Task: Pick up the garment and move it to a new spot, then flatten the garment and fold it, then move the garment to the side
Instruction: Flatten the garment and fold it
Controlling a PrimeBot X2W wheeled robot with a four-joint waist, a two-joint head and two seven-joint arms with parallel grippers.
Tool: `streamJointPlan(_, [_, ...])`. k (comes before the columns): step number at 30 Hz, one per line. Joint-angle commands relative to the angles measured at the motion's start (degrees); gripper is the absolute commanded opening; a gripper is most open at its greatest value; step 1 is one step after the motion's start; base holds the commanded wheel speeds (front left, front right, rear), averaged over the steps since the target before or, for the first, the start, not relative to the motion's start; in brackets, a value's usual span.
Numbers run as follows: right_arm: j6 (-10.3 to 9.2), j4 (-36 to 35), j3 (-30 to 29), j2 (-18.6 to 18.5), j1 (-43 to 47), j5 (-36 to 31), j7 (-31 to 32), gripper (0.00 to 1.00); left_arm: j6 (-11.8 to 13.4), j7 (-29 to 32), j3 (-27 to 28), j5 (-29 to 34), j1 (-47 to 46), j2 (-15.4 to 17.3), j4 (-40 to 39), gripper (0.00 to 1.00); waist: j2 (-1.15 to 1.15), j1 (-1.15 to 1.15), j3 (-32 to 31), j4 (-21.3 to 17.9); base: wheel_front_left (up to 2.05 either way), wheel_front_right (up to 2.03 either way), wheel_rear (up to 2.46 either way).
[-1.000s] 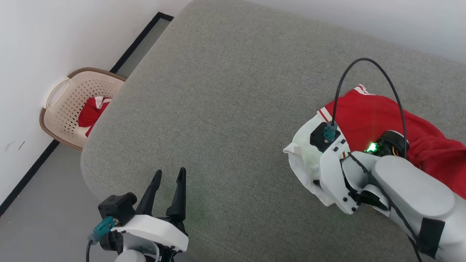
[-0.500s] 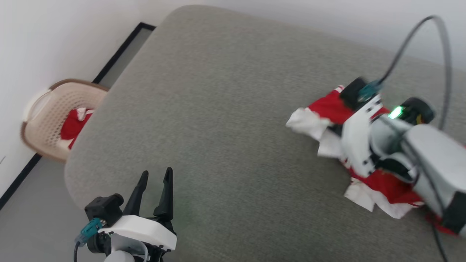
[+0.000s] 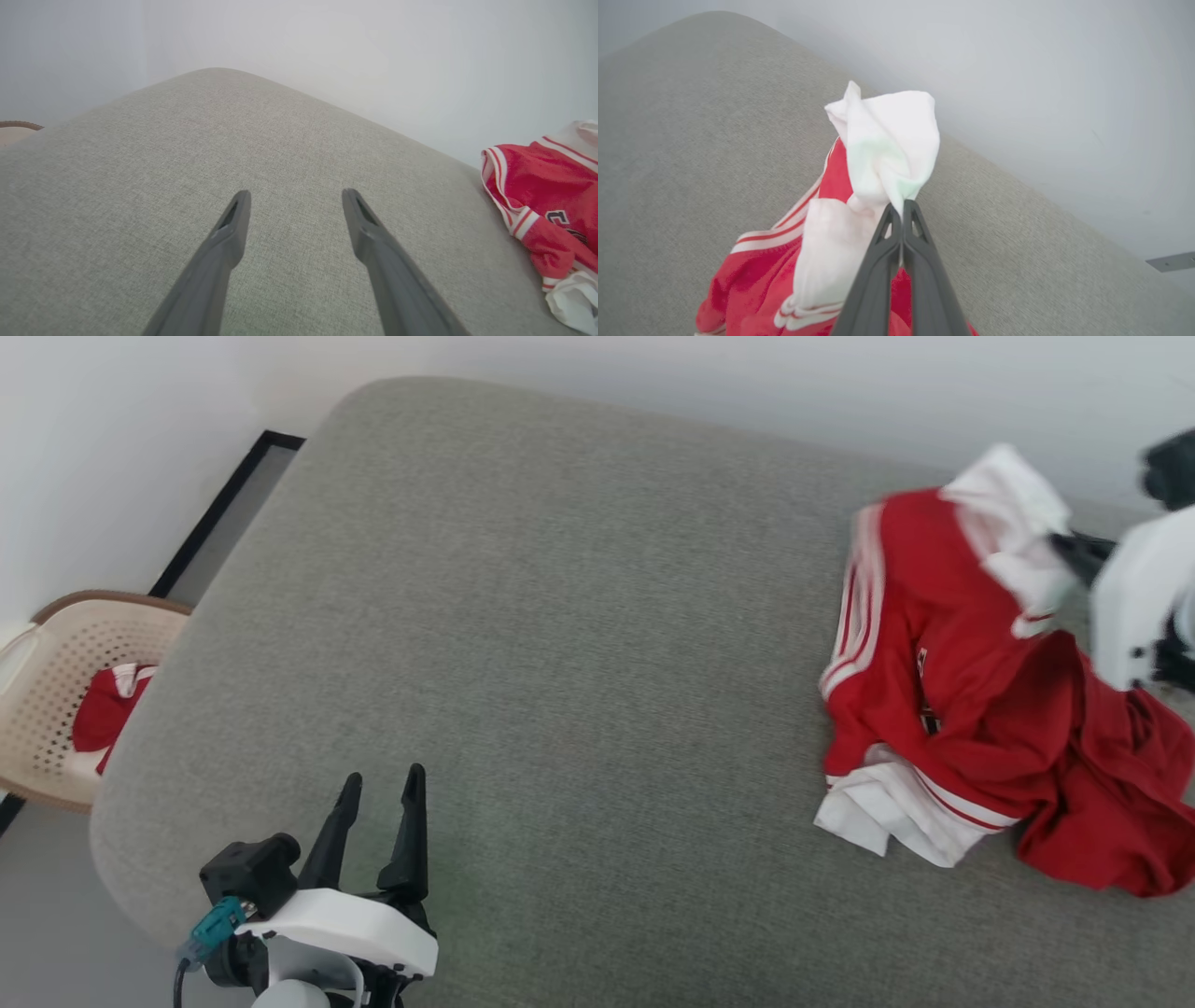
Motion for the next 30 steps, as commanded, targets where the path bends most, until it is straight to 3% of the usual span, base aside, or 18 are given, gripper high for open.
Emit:
streamJointPlan(1, [-0.02,0.4,-2.2,-0.3,1.7,-0.7,-0.5,0.0,-0.2,-0.3,0.4,0.9,0.3,0.2,0.0,1.0,0.0,0.0,0.0,-0.8,0.0,0.0,0.0])
streamJointPlan(7, [-0.02,0.7,-11.8,-0.2,8.7,-2.7,-0.9,0.0,-0.2,-0.3,0.9,1.1,0.4,0.1,0.2,1.0,0.0,0.0,-0.1,-2.7,0.0,0.0,0.0])
streamJointPlan(12, [-0.02,-0.5,-19.8,2.1,15.7,-4.7,-0.3,0.0,-0.2,-0.3,0.8,1.2,0.0,0.4,0.2,1.0,0.0,0.0,0.0,-4.0,0.0,0.0,0.0])
streamJointPlan(18, [-0.02,-1.6,-25.3,6.2,20.8,-7.5,2.0,0.0,-0.2,-0.3,0.5,1.1,-0.8,1.1,0.4,1.0,0.0,0.0,0.1,-5.3,0.0,0.0,0.0])
streamJointPlan(19, [-0.02,-1.7,-25.5,6.9,21.1,-8.0,2.6,0.07,-0.2,-0.3,0.5,1.1,-1.0,1.2,0.5,1.0,0.0,0.0,0.1,-5.5,0.0,0.0,0.0])
streamJointPlan(21, [-0.02,-1.7,-25.9,7.8,21.5,-9.4,3.6,0.44,-0.2,-0.3,0.1,0.8,-1.2,1.5,0.5,1.0,0.0,0.0,-0.2,-6.0,0.0,0.0,0.0])
streamJointPlan(22, [-0.02,-1.7,-25.9,7.8,21.5,-9.4,3.6,0.44,-0.2,-0.3,0.1,0.8,-1.2,1.5,0.5,1.0,0.0,0.0,-0.2,-6.0,0.0,0.0,0.0])
streamJointPlan(23, [-0.02,-1.8,-25.6,8.2,21.5,-9.9,4.1,0.88,-0.2,-0.3,-0.2,0.5,-1.2,1.7,0.6,1.0,0.0,0.0,-0.5,-6.2,0.0,0.0,0.0])
streamJointPlan(24, [-0.02,-1.8,-25.7,8.7,21.5,-10.2,4.5,1.0,-0.2,-0.3,-0.7,0.2,-1.3,1.9,0.6,1.0,0.0,0.0,-0.7,-6.4,0.0,0.0,0.0])
streamJointPlan(30, [-0.02,-4.5,-25.1,9.8,21.6,-10.9,7.7,1.0,-0.2,0.1,-5.6,-3.1,-2.6,5.5,1.1,1.0,0.0,0.0,-2.3,-8.3,0.0,0.0,0.0])
